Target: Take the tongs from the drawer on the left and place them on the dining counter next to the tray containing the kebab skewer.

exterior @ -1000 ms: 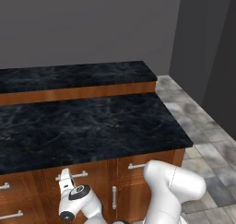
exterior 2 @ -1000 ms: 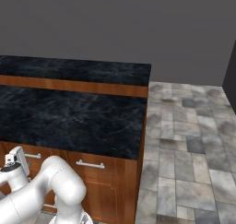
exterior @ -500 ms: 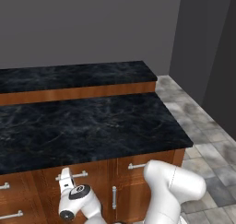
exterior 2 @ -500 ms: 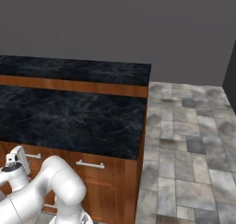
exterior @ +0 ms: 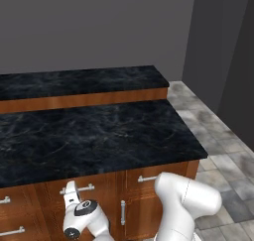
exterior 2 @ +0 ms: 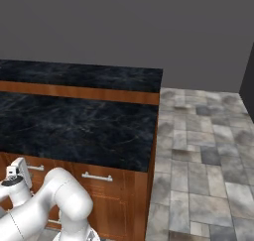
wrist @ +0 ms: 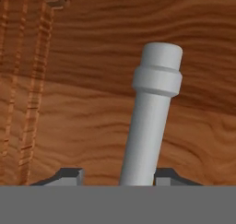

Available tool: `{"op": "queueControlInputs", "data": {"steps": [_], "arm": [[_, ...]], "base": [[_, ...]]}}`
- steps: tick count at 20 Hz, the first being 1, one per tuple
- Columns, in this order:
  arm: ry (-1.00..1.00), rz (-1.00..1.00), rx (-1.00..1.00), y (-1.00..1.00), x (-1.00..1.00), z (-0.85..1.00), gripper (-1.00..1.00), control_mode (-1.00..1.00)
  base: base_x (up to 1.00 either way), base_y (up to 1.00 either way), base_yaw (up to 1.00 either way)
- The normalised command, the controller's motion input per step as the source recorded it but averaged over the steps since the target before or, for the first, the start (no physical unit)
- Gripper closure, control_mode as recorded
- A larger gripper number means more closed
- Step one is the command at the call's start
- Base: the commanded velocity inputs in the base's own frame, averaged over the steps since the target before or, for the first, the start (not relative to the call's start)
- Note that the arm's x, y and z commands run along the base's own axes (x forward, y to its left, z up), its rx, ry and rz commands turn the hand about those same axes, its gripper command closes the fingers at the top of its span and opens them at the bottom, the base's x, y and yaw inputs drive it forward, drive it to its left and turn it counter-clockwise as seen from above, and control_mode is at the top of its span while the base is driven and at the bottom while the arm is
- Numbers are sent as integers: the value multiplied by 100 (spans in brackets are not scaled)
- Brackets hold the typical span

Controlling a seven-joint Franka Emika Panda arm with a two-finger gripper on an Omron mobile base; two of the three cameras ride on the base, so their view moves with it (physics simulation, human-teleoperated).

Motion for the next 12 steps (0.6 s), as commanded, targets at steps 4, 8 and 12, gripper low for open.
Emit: {"op": "queueControlInputs", "data": {"steps": [4, 8, 12], "arm": [[0, 0, 0, 0, 0, 0, 100, -100], [0, 0, 0, 0, 0, 0, 100, -100], [3, 0, 0, 0, -7, 0, 100, -100]], "base": [[0, 0, 0], [0, 0, 0], [0, 0, 0]]}}
